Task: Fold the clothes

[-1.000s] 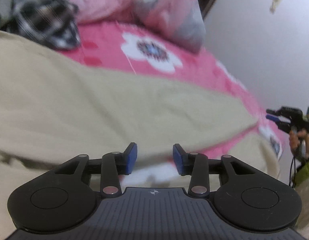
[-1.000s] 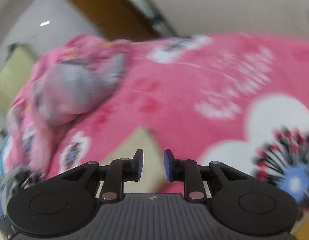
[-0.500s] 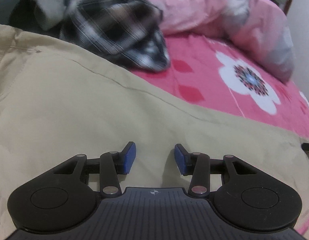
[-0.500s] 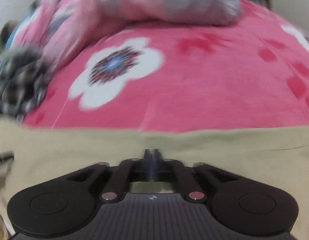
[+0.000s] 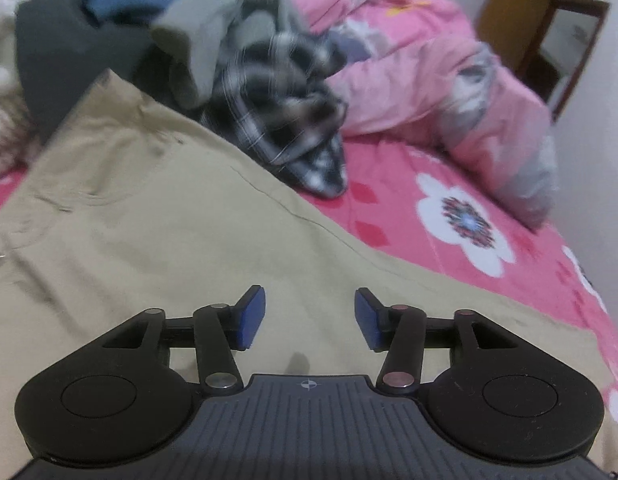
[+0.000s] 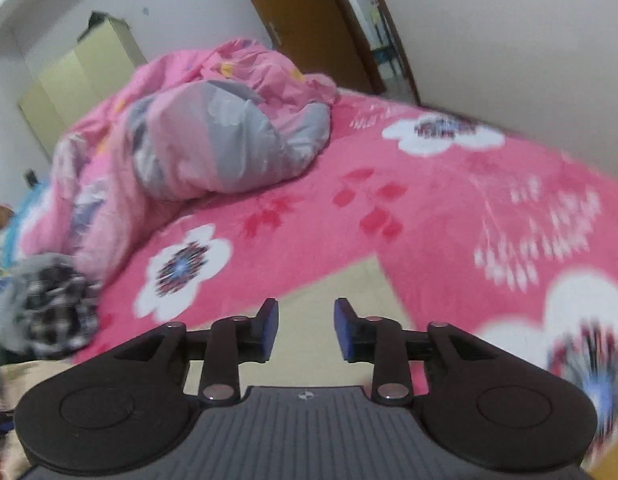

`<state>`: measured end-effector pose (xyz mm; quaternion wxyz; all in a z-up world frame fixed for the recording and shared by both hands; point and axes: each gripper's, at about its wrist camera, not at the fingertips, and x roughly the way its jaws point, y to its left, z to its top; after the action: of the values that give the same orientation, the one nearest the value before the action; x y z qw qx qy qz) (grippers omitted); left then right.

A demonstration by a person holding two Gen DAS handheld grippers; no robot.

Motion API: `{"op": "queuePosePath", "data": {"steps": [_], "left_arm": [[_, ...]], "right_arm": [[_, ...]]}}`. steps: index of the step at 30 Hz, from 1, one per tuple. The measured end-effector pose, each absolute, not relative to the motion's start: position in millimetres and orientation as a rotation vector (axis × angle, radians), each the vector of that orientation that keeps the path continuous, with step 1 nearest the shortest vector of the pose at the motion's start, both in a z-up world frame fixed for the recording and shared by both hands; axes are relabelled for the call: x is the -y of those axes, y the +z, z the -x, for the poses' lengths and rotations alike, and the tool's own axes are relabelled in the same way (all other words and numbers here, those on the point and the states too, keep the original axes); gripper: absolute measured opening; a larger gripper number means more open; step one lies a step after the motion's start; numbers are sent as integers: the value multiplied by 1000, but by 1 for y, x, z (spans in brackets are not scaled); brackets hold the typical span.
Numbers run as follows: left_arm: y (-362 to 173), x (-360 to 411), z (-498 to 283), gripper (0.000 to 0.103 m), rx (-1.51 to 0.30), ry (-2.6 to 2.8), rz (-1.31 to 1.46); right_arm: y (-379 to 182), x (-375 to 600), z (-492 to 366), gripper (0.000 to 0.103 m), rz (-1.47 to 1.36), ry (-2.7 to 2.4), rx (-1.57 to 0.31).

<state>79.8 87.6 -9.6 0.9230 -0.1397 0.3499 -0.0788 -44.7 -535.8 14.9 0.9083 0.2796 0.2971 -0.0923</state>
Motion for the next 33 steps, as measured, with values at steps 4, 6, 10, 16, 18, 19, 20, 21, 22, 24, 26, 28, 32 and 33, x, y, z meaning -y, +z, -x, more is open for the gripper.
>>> {"op": "queuePosePath", "data": {"steps": [4, 6, 10, 16, 18, 19, 20, 21, 22, 24, 26, 28, 32, 33], "left_arm": [[8, -92, -31, 53, -702, -186, 235], [13, -94, -9, 58, -689, -194, 211], [2, -85, 22, 60, -703, -259, 198], [-26, -52, 45, 60, -768, -318, 147], [-31, -47, 50, 60, -781, -329, 148], [-34, -45, 52, 60, -789, -330, 146], [-36, -43, 55, 60, -793, -322, 138], [-37, -43, 58, 60, -793, -310, 125], [-38, -43, 60, 60, -790, -294, 112], [-40, -47, 64, 60, -780, -266, 98], [-41, -53, 65, 60, -776, -245, 104], [-42, -59, 61, 60, -776, -225, 116], [-44, -66, 52, 60, -783, -185, 121], [-45, -67, 50, 60, -788, -174, 122]], "right_arm": [[13, 534, 99, 36, -678, -170, -610], [11, 533, 124, 38, -727, -160, -608], [-12, 535, 108, 50, -741, -150, -649], [-47, 538, 83, 54, -762, -134, -711], [-59, 539, 74, 55, -769, -129, -731], [-65, 539, 70, 55, -772, -127, -741], [-71, 540, 66, 56, -776, -124, -752], [-76, 539, 62, 54, -777, -118, -761], [-73, 533, 59, 31, -755, -70, -758], [-67, 520, 58, 7, -734, 43, -754], [-49, 499, 66, 7, -671, 125, -725], [-19, 480, 88, 7, -614, 277, -610], [43, 453, 160, 7, -475, 645, -250], [54, 453, 178, 7, -465, 686, -180]]}}
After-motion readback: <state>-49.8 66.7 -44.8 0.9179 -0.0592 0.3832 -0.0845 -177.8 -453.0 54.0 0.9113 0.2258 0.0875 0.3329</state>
